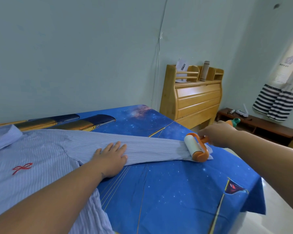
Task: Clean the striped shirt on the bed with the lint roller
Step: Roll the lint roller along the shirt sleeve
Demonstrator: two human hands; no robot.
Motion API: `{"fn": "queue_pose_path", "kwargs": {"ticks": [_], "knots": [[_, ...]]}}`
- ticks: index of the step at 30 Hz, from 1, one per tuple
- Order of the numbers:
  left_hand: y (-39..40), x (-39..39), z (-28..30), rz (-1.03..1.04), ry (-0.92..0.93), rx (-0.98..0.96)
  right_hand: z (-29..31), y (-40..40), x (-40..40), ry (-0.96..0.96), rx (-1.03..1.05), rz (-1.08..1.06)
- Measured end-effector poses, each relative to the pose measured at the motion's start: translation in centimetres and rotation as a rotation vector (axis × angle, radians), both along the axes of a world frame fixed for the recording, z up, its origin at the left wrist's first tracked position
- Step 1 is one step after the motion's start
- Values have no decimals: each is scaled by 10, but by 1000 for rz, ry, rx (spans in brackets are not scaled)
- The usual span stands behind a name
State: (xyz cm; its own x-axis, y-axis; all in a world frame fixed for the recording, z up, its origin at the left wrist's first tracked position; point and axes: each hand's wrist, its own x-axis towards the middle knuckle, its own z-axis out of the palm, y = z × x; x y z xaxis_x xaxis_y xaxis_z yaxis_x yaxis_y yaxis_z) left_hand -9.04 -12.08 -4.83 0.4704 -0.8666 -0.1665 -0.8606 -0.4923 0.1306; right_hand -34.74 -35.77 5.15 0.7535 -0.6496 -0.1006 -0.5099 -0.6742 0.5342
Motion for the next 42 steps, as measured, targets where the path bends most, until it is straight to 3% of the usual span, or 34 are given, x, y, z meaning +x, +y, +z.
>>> {"fn": "queue_pose_path", "kwargs": {"ticks": [7,10,13,16,23,30,34,39,42], "knots": [[-1,3,0,2,10,11,25,4,-13,182,-184,-50],[-2,3,4,3,66,-26,29,9,-12,17,-152,-86],[0,8,16,59,221,-261,30,20,6,-132,-53,-79],[14,27,28,108,144,-364,30,32,27,-225,73,-98],[70,66,28,231,41,-255,8,80,91,-356,386,0],[87,60,12,132,67,-202,-22,105,149,-288,393,104],[85,67,9,241,75,-193,-25,124,190,-282,384,162],[86,70,15,313,-121,-106,-29,146,240,-270,382,219],[87,71,16,353,-88,-82,-35,157,269,-271,376,235]]}}
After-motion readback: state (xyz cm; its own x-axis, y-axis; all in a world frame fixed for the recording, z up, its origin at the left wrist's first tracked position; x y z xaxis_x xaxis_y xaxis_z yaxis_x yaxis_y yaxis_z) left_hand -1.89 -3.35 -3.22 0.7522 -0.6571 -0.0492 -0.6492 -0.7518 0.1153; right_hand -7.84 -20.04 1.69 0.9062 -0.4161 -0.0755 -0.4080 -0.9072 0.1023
